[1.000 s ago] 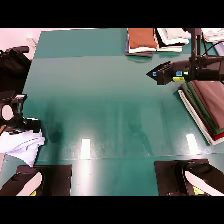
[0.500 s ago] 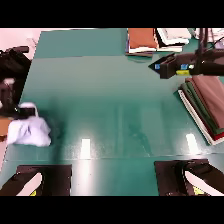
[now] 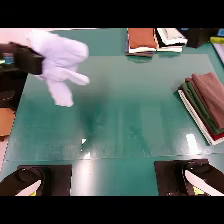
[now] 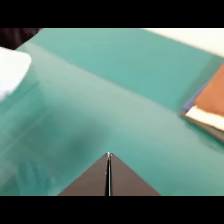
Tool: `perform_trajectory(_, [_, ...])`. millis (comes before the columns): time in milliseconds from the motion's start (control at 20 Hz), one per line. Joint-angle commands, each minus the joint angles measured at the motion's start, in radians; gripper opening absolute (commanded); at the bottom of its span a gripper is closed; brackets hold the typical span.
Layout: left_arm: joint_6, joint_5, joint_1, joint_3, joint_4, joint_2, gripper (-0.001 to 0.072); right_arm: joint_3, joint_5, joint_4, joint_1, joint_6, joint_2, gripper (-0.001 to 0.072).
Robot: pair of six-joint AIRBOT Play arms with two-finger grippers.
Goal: Fold the shirts.
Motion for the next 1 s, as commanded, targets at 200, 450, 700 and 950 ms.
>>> perform_trajectory(200, [0.068, 0.11, -0.296, 0.058, -0.078, -0.356, 0.0168, 0.027, 0.075, -0.018, -0.05, 0.001, 0.0, 0.0018])
perform_trajectory(450, [0.009, 0.156, -0.217, 0.057, -0.124, -0.455, 0.0553, 0.027, 0.079, -0.017, -0.05, 0.001, 0.0, 0.0018])
perform_trajectory(700, [-0.052, 0.085, -0.039, -0.113, -0.242, -0.461, 0.0553, 0.027, 0.08, -0.017, -0.05, 0.001, -0.002, 0.0017])
perform_trajectory(950, [-0.049, 0.294, -0.025, -0.455, -0.509, -0.465, 0.0554, 0.027, 0.083, -0.017, -0.05, 0.001, -0.003, 0.0018])
